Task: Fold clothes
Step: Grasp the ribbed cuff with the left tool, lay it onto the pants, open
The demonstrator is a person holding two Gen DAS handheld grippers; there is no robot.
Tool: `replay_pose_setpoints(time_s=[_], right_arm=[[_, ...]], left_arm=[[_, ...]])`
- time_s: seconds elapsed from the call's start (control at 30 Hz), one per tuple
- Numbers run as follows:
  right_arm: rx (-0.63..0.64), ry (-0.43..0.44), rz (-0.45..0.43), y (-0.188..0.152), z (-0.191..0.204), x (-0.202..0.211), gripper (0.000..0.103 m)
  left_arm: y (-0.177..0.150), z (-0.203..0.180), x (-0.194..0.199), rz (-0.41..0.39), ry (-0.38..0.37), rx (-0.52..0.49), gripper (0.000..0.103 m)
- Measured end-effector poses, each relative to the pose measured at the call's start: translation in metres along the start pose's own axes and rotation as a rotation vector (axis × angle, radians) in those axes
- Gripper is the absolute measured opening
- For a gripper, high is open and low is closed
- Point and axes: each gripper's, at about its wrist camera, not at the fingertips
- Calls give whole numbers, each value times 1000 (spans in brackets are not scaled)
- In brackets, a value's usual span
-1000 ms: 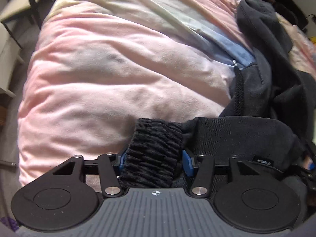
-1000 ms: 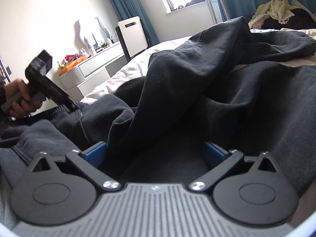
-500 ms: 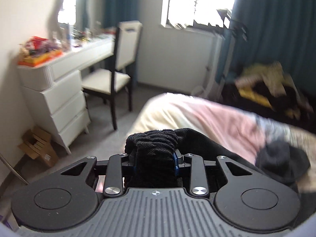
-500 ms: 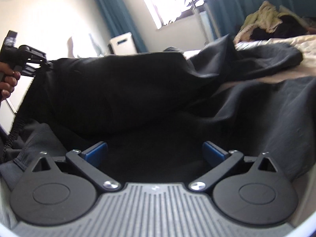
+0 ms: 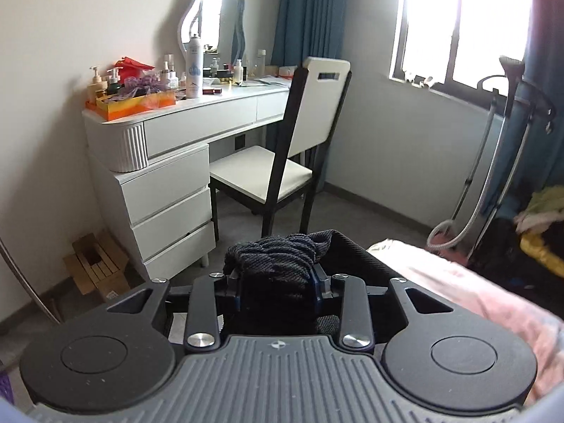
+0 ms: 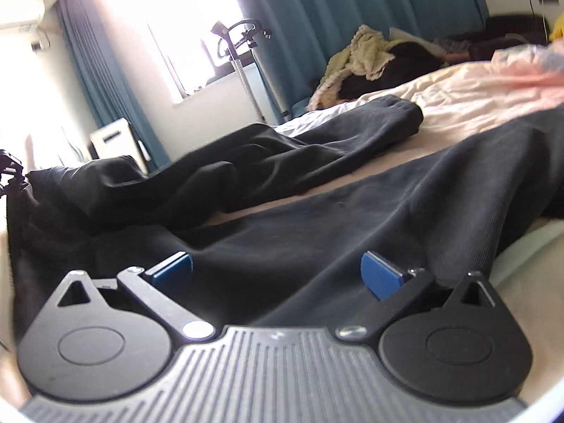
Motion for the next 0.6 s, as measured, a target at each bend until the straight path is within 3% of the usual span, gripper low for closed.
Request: replay_pose_setpoints(time_s=[0.07,0.17,0.2,0.3,0.43,0.53,0.6], right_arm=[[28,-16,-1,-3,0,-7,103],[47,-30,2,-4,0,-15,103],[53,-35,3,-5,0,-17,103],[72,-48,7,-6,1,-25,103],[97,-67,11,-8,1,-35,103],[116,-80,15,-10,1,-43,103],[94,-79,-6,-6,2,-33,103]], left_arm=[[-20,-16,-25,13,4,-83,45],[-42,-34,-52,72,-6,-126,54],[-46,-37,-53,81,-18,-129,66],[-60,-46,-56,106,-55,-139,89],[-72,-46,-38,113,-41,-112,93],[-83,-36,-7,102,-87,-41,93],[-92,-33,27,53,-131,-39,94]])
Point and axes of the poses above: each gripper's, at about its wrist camera, not at the fingertips, and x roughly against the way its jaws point, z to its left, y to its top
